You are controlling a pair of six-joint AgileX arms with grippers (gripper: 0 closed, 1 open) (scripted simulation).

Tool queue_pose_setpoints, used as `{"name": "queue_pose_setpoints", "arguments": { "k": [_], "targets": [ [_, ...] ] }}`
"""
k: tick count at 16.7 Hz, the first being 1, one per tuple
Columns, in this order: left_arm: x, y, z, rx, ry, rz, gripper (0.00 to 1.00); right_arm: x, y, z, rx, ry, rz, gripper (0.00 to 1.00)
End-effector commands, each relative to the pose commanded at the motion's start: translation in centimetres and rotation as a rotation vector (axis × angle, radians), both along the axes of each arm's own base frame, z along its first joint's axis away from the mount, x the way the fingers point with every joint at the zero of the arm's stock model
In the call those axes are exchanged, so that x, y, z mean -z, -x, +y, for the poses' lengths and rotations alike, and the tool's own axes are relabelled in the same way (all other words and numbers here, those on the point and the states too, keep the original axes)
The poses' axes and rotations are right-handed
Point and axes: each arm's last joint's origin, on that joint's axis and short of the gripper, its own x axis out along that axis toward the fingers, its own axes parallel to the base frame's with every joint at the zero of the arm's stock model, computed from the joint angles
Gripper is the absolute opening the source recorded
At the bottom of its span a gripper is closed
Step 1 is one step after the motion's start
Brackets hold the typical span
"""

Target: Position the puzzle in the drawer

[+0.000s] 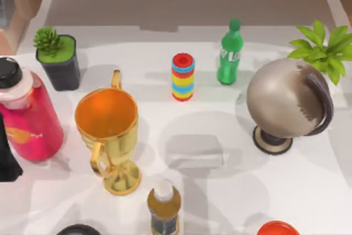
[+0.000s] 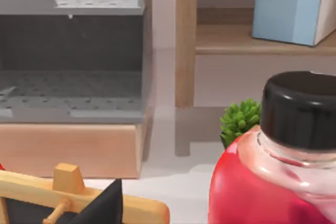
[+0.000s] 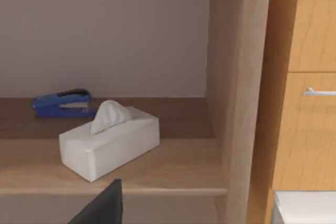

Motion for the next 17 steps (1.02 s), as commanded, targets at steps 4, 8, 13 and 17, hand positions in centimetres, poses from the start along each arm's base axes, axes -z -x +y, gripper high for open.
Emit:
{"name": "queue_pose_setpoints", "arguments": {
  "k": [4,8,13,17],
  "targets": [
    [0.0,0.0,0.0,0.000,0.000,0.000,1.00,-5.6,-7.8,4.6,0.003,0.006,0.025,1.00],
    [0.0,0.0,0.0,0.000,0.000,0.000,1.00,-7.7,-14.9,11.1,-0.003,0.013,0.028,1.00],
    [0.0,0.0,0.0,0.000,0.000,0.000,1.00,-7.2,-20.8,19.2,-0.007,0.011,0.008,1.00],
    [0.0,0.0,0.0,0.000,0.000,0.000,1.00,-6.5,-22.6,22.6,-0.002,0.002,-0.011,1.00]
  ]
}}
